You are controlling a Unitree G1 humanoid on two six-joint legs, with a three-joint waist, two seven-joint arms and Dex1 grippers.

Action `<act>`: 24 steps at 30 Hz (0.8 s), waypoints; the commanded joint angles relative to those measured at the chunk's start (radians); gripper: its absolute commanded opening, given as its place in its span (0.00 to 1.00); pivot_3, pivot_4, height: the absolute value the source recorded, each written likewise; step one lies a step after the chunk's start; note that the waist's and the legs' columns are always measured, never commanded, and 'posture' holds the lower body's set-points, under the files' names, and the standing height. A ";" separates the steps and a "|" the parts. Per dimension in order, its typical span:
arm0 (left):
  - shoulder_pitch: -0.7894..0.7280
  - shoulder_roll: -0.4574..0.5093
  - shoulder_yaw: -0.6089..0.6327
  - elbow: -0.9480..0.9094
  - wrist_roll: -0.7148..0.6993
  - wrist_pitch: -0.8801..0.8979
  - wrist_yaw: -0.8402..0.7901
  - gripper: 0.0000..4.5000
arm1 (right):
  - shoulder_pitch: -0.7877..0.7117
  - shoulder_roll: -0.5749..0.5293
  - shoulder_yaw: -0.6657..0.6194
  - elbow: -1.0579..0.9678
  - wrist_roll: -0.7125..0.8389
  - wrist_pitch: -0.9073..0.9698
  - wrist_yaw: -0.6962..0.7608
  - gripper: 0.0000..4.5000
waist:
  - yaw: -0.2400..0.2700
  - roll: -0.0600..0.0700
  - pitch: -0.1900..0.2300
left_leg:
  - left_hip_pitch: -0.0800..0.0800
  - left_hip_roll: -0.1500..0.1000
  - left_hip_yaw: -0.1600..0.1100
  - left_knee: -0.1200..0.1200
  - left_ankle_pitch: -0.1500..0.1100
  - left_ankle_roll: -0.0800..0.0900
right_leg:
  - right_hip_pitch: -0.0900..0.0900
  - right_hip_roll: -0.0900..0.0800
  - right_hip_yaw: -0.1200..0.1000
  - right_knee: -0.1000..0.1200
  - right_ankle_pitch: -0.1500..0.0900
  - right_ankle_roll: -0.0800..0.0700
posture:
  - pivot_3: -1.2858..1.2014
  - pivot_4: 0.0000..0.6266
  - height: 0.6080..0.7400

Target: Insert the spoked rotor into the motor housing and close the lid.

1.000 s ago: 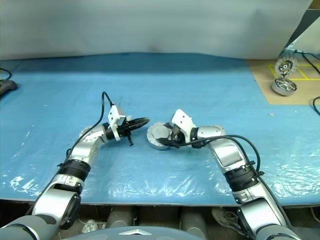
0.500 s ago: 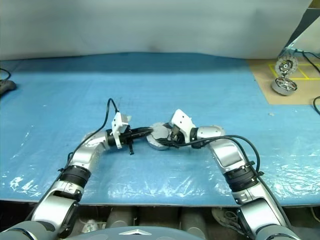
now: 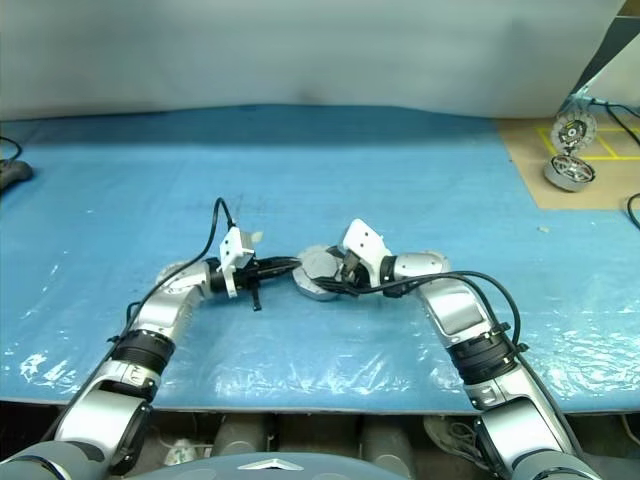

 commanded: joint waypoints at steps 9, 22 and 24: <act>-0.008 -0.009 -0.026 0.036 0.036 -0.090 -0.015 0.00 | 0.032 -0.024 -0.052 -0.050 0.021 0.011 -0.020 0.99 | 0.011 0.000 0.000 | -0.001 0.000 0.000 0.000 0.000 0.000 | 0.000 -0.001 0.000 -0.001 0.000 0.000 | 0.52 0.24 1.00; -0.027 -0.014 -0.023 0.029 0.034 -0.081 0.004 0.00 | 0.087 -0.063 -0.269 -0.219 0.205 0.115 -0.028 0.99 | 0.028 0.001 0.001 | -0.010 -0.001 -0.001 0.000 0.000 0.000 | -0.006 0.000 -0.004 -0.001 0.003 0.005 | 0.52 0.24 1.00; -0.027 -0.013 -0.022 0.028 0.033 -0.081 0.005 0.00 | 0.087 -0.054 -0.352 -0.218 0.289 0.200 -0.055 0.99 | 0.028 0.001 0.001 | -0.010 -0.001 -0.001 0.000 0.000 0.000 | -0.006 0.000 -0.004 0.000 0.003 0.005 | 0.52 0.24 1.00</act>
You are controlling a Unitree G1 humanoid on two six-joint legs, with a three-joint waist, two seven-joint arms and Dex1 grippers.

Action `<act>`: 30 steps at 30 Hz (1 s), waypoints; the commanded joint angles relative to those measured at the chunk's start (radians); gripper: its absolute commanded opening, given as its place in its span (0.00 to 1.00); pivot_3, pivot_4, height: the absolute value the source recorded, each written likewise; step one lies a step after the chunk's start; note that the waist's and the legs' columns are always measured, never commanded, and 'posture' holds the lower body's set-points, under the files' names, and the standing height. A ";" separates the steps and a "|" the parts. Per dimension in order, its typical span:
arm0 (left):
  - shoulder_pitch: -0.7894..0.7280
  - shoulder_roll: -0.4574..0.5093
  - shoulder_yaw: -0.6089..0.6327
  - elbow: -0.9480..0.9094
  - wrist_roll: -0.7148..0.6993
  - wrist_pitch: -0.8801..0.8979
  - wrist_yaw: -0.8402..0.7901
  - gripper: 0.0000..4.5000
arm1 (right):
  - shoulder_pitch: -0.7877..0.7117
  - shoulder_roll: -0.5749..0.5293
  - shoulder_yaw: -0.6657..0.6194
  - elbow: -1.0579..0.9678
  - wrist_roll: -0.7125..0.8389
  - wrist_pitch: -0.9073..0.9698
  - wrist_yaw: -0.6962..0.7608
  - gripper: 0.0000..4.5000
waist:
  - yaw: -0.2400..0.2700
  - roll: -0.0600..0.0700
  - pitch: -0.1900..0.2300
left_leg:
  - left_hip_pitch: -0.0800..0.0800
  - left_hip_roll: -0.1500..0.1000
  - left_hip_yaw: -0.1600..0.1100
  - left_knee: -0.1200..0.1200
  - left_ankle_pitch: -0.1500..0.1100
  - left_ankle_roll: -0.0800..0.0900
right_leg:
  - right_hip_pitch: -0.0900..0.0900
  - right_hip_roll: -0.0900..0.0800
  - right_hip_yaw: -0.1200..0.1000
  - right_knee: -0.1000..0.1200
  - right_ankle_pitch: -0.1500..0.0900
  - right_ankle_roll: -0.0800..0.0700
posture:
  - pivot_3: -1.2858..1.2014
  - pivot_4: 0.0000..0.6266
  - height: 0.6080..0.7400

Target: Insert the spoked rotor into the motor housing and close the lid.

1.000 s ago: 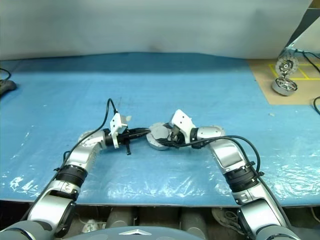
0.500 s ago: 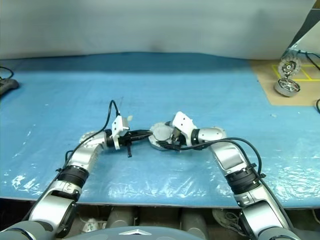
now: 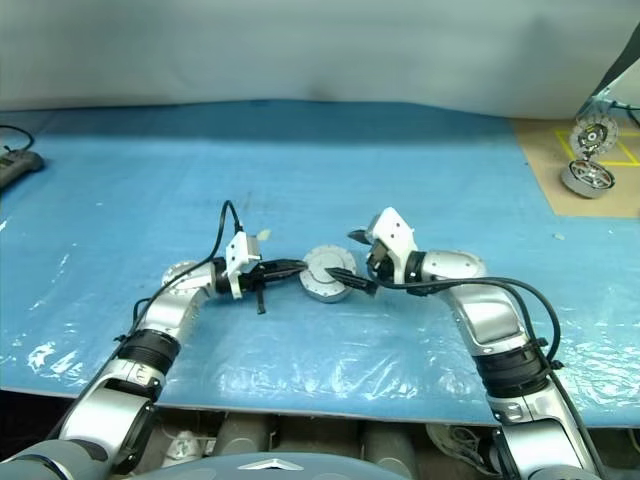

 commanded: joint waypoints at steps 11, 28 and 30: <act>0.011 0.004 -0.010 -0.019 0.006 0.010 0.006 0.00 | 0.122 0.077 -0.311 0.071 0.401 0.558 -0.149 0.99 | 0.004 0.001 0.000 | -0.001 -0.001 0.000 0.000 0.000 0.000 | -0.001 0.001 -0.001 0.000 -0.001 -0.001 | 0.52 0.24 1.00; -0.008 -0.006 -0.009 -0.005 0.017 0.002 0.016 0.00 | 0.063 0.266 -0.222 0.163 0.436 0.557 -0.220 0.91 | 0.002 0.001 0.000 | 0.001 0.000 0.000 0.000 0.000 0.000 | 0.001 0.000 -0.002 0.001 -0.001 -0.001 | 0.52 0.24 1.00; -0.002 -0.003 -0.009 -0.008 0.018 0.002 0.017 0.00 | 0.064 0.277 -0.218 0.147 0.449 0.558 -0.219 0.78 | 0.001 0.001 0.000 | 0.001 0.000 0.000 0.000 0.000 0.000 | 0.001 0.000 -0.002 0.001 -0.001 -0.001 | 0.52 0.24 1.00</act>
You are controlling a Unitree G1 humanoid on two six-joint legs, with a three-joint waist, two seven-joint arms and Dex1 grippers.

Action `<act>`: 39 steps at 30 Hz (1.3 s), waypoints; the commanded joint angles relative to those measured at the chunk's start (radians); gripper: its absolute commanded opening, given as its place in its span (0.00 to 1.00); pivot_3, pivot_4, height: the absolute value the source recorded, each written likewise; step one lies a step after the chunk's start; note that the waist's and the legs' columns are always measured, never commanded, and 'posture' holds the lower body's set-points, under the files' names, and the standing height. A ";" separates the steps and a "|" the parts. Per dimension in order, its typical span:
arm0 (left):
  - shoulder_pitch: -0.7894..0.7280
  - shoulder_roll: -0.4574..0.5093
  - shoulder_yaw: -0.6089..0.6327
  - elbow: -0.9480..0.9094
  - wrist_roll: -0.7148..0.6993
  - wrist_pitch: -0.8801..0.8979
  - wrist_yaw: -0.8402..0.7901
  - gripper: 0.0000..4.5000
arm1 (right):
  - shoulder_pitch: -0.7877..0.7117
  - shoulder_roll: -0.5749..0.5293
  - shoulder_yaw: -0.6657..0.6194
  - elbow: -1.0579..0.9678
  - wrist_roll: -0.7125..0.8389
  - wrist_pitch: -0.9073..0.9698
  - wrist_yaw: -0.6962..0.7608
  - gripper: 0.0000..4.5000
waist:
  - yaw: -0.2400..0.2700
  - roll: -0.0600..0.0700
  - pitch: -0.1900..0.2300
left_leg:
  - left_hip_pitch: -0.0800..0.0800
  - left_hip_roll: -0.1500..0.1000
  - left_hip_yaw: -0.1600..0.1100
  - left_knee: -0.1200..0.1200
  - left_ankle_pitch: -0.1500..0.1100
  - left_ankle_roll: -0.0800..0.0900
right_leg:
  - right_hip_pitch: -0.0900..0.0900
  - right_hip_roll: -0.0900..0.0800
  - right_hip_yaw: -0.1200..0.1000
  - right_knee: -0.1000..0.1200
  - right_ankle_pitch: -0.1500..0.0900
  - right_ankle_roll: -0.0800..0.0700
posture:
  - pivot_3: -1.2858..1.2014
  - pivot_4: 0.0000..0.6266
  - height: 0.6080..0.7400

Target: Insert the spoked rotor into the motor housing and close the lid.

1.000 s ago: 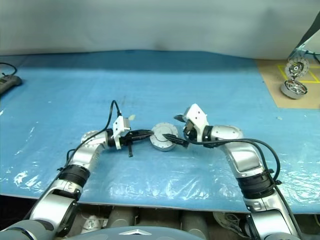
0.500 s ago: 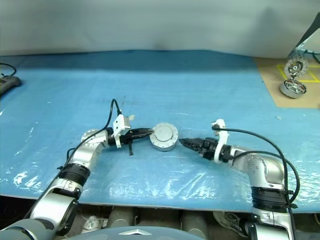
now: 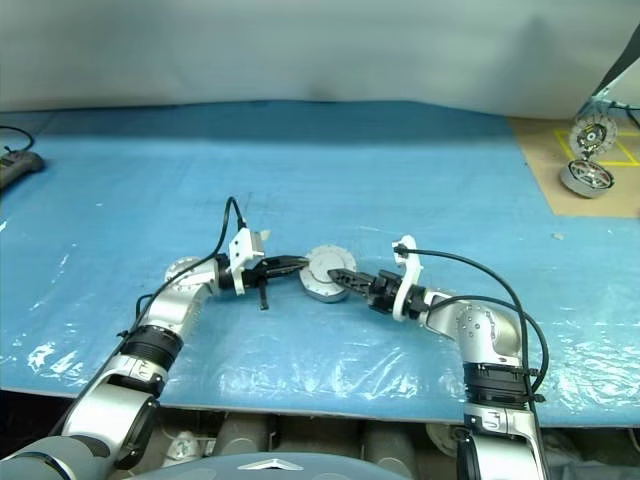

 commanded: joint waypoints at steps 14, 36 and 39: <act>0.010 -0.008 -0.003 -0.026 -0.006 0.004 0.006 0.00 | -0.025 0.043 0.042 -0.038 0.039 0.009 -0.031 0.25 | -0.002 0.000 0.000 | 0.001 0.000 0.000 0.000 0.000 0.000 | 0.001 0.000 0.000 0.000 0.000 0.000 | 0.52 0.24 1.00; 0.049 0.061 0.312 -0.286 -0.486 0.720 0.128 0.09 | -0.105 0.241 -0.349 0.059 0.415 0.080 -0.332 0.25 | -0.005 0.002 0.000 | -0.012 -0.001 0.000 0.000 0.000 0.000 | -0.012 0.001 0.000 0.001 0.000 0.000 | 0.52 0.24 1.00; 0.084 0.060 0.335 -0.307 -0.559 0.853 0.138 0.26 | -0.132 0.259 -0.357 0.041 0.474 0.072 -0.382 0.25 | -0.007 0.002 0.001 | -0.012 -0.001 0.000 0.000 0.000 0.000 | -0.014 0.001 0.000 0.001 0.000 0.000 | 0.52 0.24 1.00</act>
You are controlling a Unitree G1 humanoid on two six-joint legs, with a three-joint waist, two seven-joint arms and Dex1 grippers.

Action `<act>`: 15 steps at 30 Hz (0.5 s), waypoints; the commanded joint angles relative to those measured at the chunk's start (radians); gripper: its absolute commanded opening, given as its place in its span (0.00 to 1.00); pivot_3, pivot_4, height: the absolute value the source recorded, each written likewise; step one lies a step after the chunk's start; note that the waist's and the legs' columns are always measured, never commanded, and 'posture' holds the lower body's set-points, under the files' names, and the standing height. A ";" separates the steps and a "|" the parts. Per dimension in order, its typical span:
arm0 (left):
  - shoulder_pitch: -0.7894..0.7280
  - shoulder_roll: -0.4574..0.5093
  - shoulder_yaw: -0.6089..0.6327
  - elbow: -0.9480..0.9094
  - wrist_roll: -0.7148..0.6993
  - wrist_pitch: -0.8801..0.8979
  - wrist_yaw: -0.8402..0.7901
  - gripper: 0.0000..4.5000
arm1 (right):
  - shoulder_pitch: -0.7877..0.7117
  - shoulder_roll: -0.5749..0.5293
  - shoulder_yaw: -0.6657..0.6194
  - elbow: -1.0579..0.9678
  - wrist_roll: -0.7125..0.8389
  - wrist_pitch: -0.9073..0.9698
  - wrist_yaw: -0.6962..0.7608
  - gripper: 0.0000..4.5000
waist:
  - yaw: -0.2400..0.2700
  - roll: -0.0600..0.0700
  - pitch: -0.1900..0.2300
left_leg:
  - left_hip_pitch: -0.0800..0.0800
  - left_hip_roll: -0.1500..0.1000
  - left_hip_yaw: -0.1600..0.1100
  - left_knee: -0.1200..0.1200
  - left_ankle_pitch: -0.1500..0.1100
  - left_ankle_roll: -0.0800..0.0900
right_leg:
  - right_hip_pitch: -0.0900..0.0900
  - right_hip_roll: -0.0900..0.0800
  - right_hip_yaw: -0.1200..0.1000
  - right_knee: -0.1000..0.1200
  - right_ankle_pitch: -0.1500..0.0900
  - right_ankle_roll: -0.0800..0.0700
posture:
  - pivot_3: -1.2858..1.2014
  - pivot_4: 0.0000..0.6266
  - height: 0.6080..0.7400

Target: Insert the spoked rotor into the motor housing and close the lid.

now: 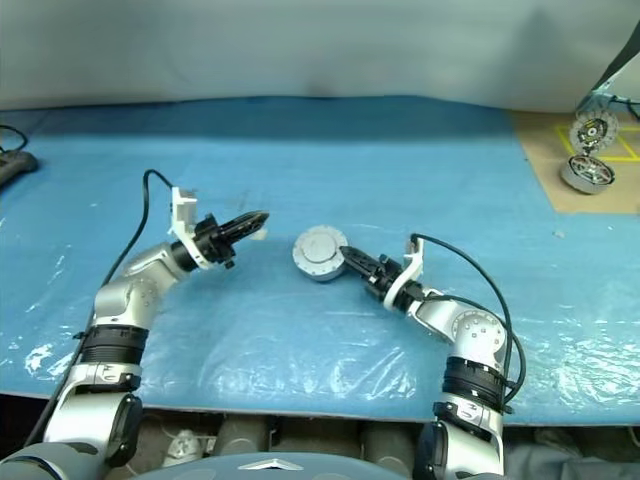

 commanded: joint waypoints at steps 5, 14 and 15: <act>0.073 -0.046 0.095 -0.063 -0.243 0.336 0.097 0.66 | -0.081 0.020 0.010 -0.089 0.192 -0.006 -0.074 0.25 | 0.005 0.000 0.000 | 0.000 0.000 0.000 0.000 0.000 0.000 | 0.000 0.000 0.000 0.000 0.000 0.000 | 0.52 0.24 1.00; 0.011 -0.114 0.161 -0.028 -0.415 0.585 0.243 0.99 | -0.069 -0.008 0.073 -0.103 0.245 0.001 -0.094 0.25 | 0.007 0.000 0.000 | 0.000 0.000 -0.001 0.001 0.000 0.000 | 0.002 0.000 -0.001 0.000 0.001 0.001 | 0.52 0.24 1.00; 0.010 -0.117 0.157 -0.026 -0.411 0.593 0.251 0.99 | -0.067 -0.011 0.078 -0.104 0.250 0.001 -0.095 0.25 | 0.006 0.000 0.000 | 0.000 0.000 -0.002 0.001 0.000 0.000 | 0.002 0.000 -0.001 0.000 0.001 0.001 | 0.52 0.24 1.00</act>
